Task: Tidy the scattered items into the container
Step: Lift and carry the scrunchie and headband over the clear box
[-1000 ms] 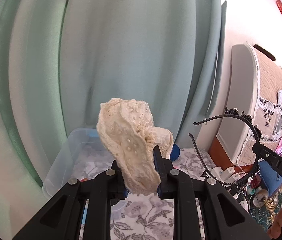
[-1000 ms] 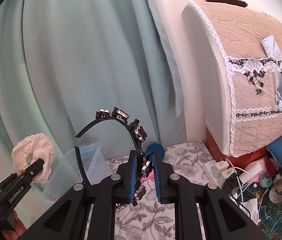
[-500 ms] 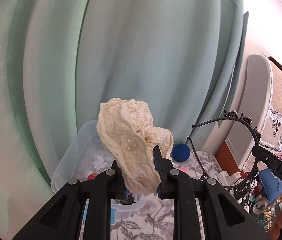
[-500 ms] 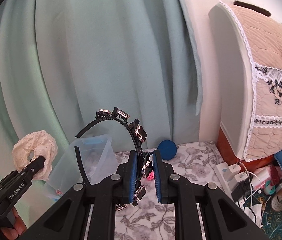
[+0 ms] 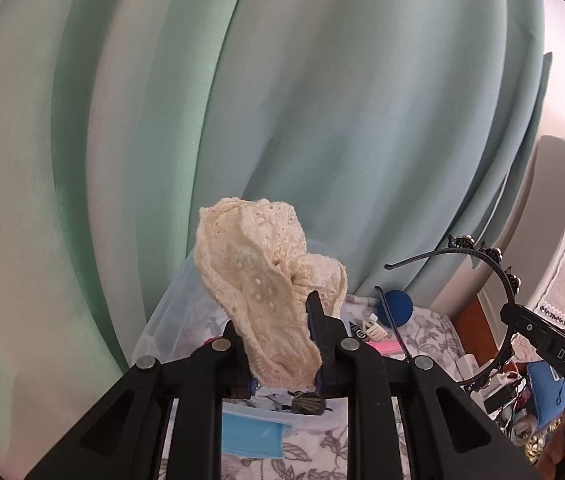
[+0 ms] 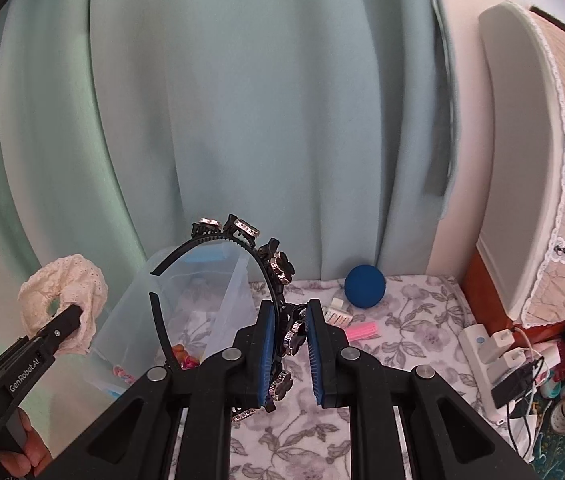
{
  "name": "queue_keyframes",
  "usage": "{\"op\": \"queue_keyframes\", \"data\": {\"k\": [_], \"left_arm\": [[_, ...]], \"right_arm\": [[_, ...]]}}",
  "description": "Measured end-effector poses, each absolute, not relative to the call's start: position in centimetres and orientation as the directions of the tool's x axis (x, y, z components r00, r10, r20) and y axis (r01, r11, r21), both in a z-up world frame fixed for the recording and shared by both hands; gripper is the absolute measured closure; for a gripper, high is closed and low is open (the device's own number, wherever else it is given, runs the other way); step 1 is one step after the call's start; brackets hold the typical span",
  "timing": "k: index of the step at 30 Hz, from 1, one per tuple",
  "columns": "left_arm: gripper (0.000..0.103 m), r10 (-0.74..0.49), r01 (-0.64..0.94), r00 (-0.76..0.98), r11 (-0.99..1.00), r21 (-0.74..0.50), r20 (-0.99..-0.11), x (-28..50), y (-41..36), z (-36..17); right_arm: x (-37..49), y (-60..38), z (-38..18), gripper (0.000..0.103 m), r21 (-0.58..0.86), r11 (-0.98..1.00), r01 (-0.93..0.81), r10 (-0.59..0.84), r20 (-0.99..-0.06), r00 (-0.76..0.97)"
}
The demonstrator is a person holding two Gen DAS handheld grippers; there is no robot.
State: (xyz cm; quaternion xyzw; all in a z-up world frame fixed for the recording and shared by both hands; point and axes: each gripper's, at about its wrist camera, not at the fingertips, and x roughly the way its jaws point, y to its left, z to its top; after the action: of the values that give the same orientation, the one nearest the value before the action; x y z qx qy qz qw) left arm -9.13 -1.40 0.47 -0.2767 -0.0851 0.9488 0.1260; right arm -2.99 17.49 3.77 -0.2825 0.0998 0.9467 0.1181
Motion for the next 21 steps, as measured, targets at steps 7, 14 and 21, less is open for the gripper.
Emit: {"op": "queue_keyframes", "data": {"k": [7,14,21], "left_arm": [[0.082,0.282,-0.169,-0.801,-0.953,-0.252,-0.529,-11.0,-2.2,-1.7],[0.082,0.291,-0.168,-0.787,-0.95,-0.264,-0.545,-12.7,-2.3,-3.1],[0.082,0.3,-0.17,-0.769,-0.947,-0.271,-0.565,-15.7,-1.6,-5.3]], "right_arm": [[-6.2,15.7,2.2,0.086,0.093,-0.96,-0.264,0.157,-0.601,-0.783],[-9.2,14.2,0.8,0.086,0.072,-0.966,-0.247,0.146,-0.635,-0.758],[-11.9,13.0,-1.0,0.086,0.052,-0.972,-0.229,0.136,-0.67,-0.73]]}}
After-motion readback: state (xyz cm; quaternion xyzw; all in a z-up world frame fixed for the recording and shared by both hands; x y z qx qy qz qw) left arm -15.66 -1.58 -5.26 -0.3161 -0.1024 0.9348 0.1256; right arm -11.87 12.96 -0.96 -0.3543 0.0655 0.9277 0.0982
